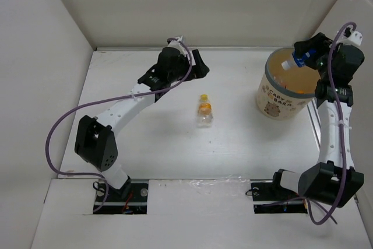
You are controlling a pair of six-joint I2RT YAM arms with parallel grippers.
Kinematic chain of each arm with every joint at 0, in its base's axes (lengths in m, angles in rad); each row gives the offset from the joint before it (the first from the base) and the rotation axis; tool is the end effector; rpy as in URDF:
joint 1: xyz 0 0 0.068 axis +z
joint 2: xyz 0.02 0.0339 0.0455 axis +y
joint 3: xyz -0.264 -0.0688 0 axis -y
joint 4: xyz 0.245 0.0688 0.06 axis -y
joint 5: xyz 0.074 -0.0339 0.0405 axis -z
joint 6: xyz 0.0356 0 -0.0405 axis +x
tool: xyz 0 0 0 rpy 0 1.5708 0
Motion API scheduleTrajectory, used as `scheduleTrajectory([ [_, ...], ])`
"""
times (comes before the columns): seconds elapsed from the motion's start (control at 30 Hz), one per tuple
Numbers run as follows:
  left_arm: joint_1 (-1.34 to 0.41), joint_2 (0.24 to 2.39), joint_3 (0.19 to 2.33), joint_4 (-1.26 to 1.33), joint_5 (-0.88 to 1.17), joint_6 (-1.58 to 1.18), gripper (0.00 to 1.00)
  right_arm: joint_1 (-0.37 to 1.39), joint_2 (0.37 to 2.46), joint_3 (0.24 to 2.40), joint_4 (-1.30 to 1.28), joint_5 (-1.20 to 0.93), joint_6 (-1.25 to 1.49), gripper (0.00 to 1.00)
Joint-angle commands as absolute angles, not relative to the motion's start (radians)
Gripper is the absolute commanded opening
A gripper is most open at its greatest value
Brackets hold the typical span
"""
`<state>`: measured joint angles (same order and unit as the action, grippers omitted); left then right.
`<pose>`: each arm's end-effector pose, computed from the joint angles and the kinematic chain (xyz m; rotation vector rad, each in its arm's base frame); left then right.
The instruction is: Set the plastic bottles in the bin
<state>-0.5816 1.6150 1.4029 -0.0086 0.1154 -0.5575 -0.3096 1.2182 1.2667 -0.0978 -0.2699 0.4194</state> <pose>0.3241 -0.2180 0.3604 0.1098 1.8827 -0.9049 0.2685 -0.0759 0.4277 0.3803 1.5817 0.3030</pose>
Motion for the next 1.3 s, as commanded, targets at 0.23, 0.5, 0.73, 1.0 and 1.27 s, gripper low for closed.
scheduleTrajectory([
  [0.23,-0.646,1.735,1.393,-0.129,0.005,-0.551,1.00,-0.307,1.216,1.371,-0.262,0.010,0.394,1.00],
  [0.5,-0.646,1.845,1.404,-0.179,-0.017,-0.561,1.00,-0.250,1.148,1.381,-0.302,0.051,0.394,1.00],
  [0.73,-0.646,1.948,1.413,-0.169,-0.008,-0.583,1.00,-0.117,1.088,1.333,-0.293,-0.020,0.362,1.00],
  [1.0,-0.676,2.039,1.489,-0.189,0.003,-0.621,0.96,0.012,1.088,1.261,-0.272,0.011,0.351,1.00],
  [1.27,-0.710,2.108,1.531,-0.209,0.003,-0.652,0.26,0.100,1.088,1.215,-0.261,0.040,0.351,1.00],
])
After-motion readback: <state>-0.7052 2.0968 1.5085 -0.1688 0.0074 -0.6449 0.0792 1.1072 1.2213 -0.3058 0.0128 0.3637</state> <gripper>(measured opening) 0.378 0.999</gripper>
